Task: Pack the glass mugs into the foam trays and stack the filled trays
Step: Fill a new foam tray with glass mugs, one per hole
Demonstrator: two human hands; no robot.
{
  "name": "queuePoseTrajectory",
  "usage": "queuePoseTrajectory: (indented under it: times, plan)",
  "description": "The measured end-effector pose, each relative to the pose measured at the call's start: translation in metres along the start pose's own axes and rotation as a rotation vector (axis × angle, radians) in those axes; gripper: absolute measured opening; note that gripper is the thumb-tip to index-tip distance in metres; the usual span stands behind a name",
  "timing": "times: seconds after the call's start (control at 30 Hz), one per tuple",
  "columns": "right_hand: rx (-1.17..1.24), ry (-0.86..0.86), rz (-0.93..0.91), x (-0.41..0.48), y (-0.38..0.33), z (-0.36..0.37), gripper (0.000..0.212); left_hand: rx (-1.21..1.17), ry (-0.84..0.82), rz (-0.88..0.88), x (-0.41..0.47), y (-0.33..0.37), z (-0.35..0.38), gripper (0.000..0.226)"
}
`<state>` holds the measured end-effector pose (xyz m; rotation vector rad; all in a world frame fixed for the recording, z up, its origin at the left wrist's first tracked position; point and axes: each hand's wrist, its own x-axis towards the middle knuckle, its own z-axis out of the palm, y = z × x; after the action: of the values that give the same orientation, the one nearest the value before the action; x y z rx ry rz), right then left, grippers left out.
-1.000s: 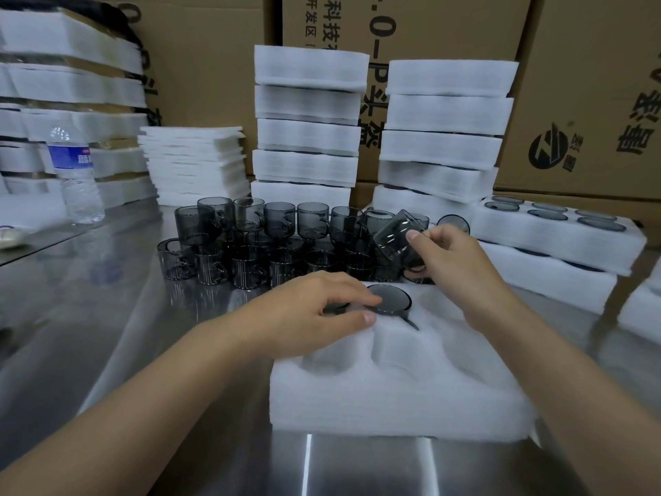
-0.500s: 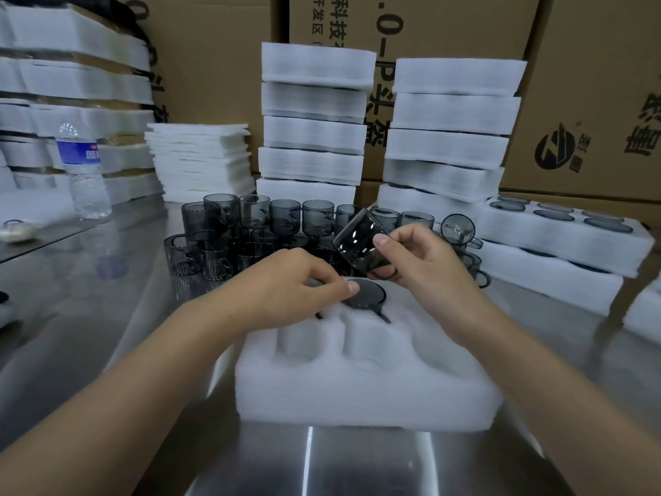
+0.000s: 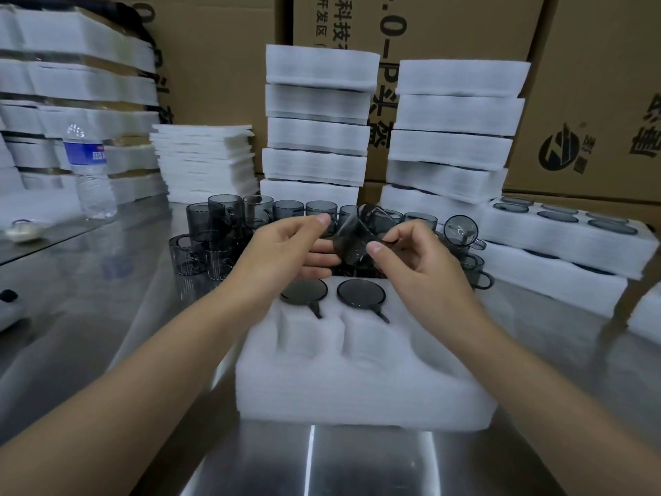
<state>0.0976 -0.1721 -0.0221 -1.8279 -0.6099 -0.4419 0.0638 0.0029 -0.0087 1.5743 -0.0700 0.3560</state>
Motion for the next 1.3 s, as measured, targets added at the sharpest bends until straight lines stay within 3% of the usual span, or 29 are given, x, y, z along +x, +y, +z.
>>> queuePoseTrajectory:
  times: [0.1, 0.23, 0.33, 0.5, 0.77, 0.93, 1.3]
  plan:
    - [-0.125, -0.010, -0.097, -0.0040, -0.0016, 0.0004, 0.016, -0.072, -0.052, -0.034, -0.0002, -0.0038, -0.0011, 0.024]
    - [-0.235, -0.009, -0.201, -0.0080, -0.0059, 0.0010, 0.035, -0.099, -0.129, -0.023, 0.0014, -0.0059, -0.0053, 0.059]
    - [-0.249, -0.010, -0.219, -0.0085, -0.0060, 0.0011, 0.055, -0.139, -0.172, -0.014, 0.0025, -0.0070, -0.0083, 0.058]
    - [-0.276, -0.016, -0.257, -0.0079, -0.0033, 0.0013, 0.056, -0.169, -0.180, -0.002, 0.0021, -0.0073, -0.0086, 0.064]
    - [-0.316, -0.063, -0.271, -0.0073, 0.0026, 0.0005, 0.061, -0.143, -0.183, -0.041, 0.0012, -0.0051, -0.0086, 0.059]
    - [-0.330, -0.077, -0.274, -0.0069, 0.0030, -0.0004, 0.061, -0.107, -0.190, -0.061, 0.0020, -0.0064, -0.0094, 0.029]
    - [-0.367, -0.095, -0.253, -0.0070, 0.0022, -0.0002, 0.062, -0.074, -0.199, -0.071, 0.0021, -0.0063, -0.0078, 0.016]
